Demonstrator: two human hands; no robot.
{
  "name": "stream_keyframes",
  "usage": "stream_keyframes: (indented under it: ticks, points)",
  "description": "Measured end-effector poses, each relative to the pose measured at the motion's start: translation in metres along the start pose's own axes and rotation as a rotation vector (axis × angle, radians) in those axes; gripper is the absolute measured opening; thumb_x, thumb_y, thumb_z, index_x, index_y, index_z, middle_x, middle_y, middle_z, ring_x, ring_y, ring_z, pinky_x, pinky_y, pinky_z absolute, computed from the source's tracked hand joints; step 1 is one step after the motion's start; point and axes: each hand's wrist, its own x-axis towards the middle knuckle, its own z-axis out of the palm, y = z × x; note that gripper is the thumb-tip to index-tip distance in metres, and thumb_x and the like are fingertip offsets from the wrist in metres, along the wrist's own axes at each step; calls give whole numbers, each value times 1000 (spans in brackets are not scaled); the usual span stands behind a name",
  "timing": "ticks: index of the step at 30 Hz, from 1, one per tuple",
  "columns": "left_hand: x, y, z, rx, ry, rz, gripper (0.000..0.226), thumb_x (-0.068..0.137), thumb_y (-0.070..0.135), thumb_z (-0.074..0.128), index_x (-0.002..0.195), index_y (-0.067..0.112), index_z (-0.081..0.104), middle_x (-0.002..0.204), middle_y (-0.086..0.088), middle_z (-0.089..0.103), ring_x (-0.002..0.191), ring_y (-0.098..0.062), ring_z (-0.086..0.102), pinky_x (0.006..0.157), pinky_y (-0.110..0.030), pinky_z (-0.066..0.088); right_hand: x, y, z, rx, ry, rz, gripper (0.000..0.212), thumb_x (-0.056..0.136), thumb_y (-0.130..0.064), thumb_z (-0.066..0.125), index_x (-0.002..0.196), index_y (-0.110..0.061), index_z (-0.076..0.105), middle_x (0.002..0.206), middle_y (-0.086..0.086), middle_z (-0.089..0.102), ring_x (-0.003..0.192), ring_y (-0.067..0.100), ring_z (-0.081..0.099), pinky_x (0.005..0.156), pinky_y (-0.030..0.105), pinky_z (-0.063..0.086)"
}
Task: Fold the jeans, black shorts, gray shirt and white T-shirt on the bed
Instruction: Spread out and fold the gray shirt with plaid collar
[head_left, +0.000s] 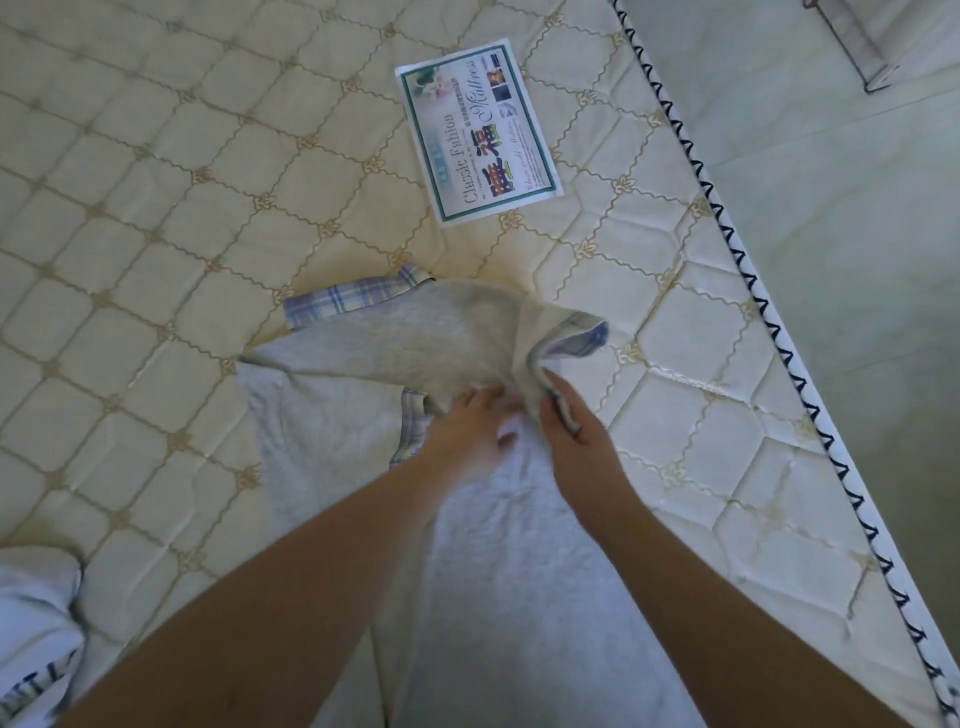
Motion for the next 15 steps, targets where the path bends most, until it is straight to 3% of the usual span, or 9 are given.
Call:
stream_keyframes:
  ticks: [1, 3, 5, 6, 7, 9, 11, 13, 15]
  points:
    - [5, -2, -13, -183, 43, -51, 37, 100, 30, 46, 135, 19, 55, 145, -11, 48, 130, -31, 46, 98, -38, 44, -4, 6, 6, -21, -44, -33, 36, 103, -16, 44, 120, -47, 53, 127, -23, 57, 116, -19, 48, 94, 1, 35]
    - [15, -3, -40, -772, 112, -320, 32, 102, 19, 41, 122, 5, 61, 117, -20, 66, 93, -28, 67, 74, -31, 53, -10, 18, 16, -46, -146, -82, 38, 103, -17, 45, 127, -45, 52, 135, -23, 53, 129, -9, 43, 107, 10, 31]
    - [19, -3, -63, -1331, 146, -540, 34, 102, 24, 38, 114, 5, 63, 88, -14, 72, 59, -17, 65, 51, -24, 51, -13, 28, 22, -109, -213, -149, 43, 99, -13, 47, 131, -42, 50, 141, -16, 50, 136, 2, 40, 115, 26, 30]
    - [21, -3, -72, -1414, 157, -575, 38, 103, 35, 36, 107, 10, 65, 80, -6, 72, 55, -14, 65, 49, -22, 49, -12, 33, 23, -179, -235, -190, 47, 98, -9, 48, 133, -40, 49, 144, -11, 48, 137, 7, 39, 116, 33, 30]
    - [24, 0, -80, -1380, 147, -561, 44, 101, 47, 35, 105, 16, 66, 84, -3, 73, 63, -14, 67, 53, -24, 50, -10, 38, 24, -282, -250, -232, 50, 97, -4, 49, 137, -35, 49, 147, -6, 45, 139, 11, 38, 117, 38, 30]
    - [31, 7, -91, -1112, 145, -478, 57, 93, 65, 41, 124, 21, 59, 119, -4, 67, 101, -22, 65, 79, -32, 52, -8, 48, 24, -542, -267, -289, 57, 94, 3, 50, 144, -25, 46, 153, -4, 37, 143, 14, 31, 118, 39, 27]
    - [37, 13, -91, -819, 124, -392, 87, 82, 70, 55, 147, 16, 35, 144, -8, 49, 127, -28, 51, 94, -33, 39, -9, 54, 25, -709, -300, -289, 67, 90, 5, 48, 148, -26, 39, 158, -4, 29, 147, 13, 22, 119, 36, 21]
    - [42, 17, -85, -648, 70, -350, 103, 77, 66, 67, 153, 13, 22, 147, -10, 46, 131, -29, 47, 99, -33, 37, -12, 55, 27, -748, -309, -282, 69, 89, 5, 47, 149, -26, 36, 158, -5, 28, 147, 11, 20, 119, 33, 19]
    - [53, 17, -79, -613, 100, -375, 82, 85, 52, 66, 148, 11, 33, 142, -11, 50, 127, -29, 50, 96, -32, 38, -16, 52, 28, -620, -254, -253, 62, 90, 8, 47, 143, -25, 45, 152, -7, 38, 142, 9, 31, 117, 29, 25]
